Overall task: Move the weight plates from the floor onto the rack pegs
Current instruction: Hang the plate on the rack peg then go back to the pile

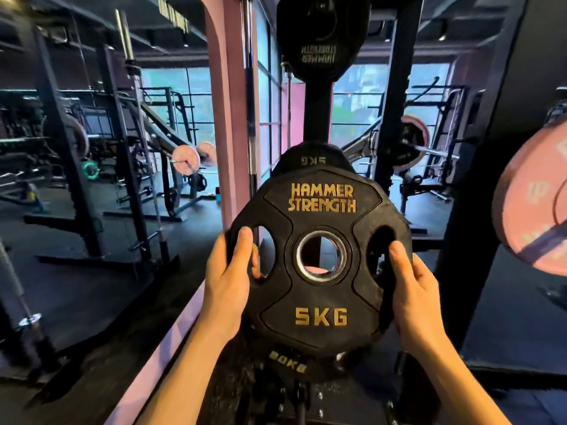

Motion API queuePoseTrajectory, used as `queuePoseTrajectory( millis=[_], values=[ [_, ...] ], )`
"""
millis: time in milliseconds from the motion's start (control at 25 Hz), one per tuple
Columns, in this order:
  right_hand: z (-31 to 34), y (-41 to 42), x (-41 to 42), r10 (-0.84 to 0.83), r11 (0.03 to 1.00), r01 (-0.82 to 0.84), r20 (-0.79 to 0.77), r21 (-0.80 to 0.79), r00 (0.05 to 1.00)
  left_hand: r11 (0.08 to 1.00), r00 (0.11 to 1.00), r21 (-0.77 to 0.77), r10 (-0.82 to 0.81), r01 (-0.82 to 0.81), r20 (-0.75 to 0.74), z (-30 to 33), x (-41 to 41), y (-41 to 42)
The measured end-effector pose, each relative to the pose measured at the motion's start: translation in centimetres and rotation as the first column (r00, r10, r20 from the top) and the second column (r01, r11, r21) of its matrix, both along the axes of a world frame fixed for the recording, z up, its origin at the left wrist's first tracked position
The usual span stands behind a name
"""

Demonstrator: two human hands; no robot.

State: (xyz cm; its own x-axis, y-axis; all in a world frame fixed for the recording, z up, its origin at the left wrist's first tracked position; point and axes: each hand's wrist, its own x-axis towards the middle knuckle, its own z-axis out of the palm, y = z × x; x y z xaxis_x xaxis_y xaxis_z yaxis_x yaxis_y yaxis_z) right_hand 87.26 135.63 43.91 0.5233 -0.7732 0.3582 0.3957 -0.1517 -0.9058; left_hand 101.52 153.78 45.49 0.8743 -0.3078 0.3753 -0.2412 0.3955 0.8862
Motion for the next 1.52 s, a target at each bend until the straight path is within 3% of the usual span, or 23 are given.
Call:
queuePoseTrajectory(
  millis=[400, 640, 880, 1120, 1520],
  values=[
    [4.3, -9.1, 12.0, -0.103, 0.994, 0.103, -0.005, -0.047, 0.995, 0.998, 0.994, -0.006, -0.067, 0.068, 0.084, 4.4, 13.4, -10.7],
    [2.9, -13.3, 16.9, -0.174, 0.984, 0.170, -0.082, -0.062, 0.981, 0.996, 0.995, 0.034, -0.082, 0.080, 0.054, 2.9, 18.4, -15.2],
    [2.4, -15.7, 19.8, -0.198, 0.976, 0.181, -0.141, -0.121, 0.970, 0.996, 0.995, 0.080, -0.053, 0.046, 0.088, 1.2, 21.6, -17.8],
    [4.4, -17.2, 21.5, -0.239, 0.951, 0.227, -0.033, -0.213, 0.971, 0.999, 0.984, 0.040, -0.013, 0.006, 0.176, 2.6, 23.2, -19.4],
    [4.9, -20.0, 25.0, -0.273, 0.947, 0.255, -0.071, -0.193, 0.959, 0.992, 0.969, 0.085, 0.068, -0.091, 0.238, 3.2, 26.3, -22.5]
  ],
)
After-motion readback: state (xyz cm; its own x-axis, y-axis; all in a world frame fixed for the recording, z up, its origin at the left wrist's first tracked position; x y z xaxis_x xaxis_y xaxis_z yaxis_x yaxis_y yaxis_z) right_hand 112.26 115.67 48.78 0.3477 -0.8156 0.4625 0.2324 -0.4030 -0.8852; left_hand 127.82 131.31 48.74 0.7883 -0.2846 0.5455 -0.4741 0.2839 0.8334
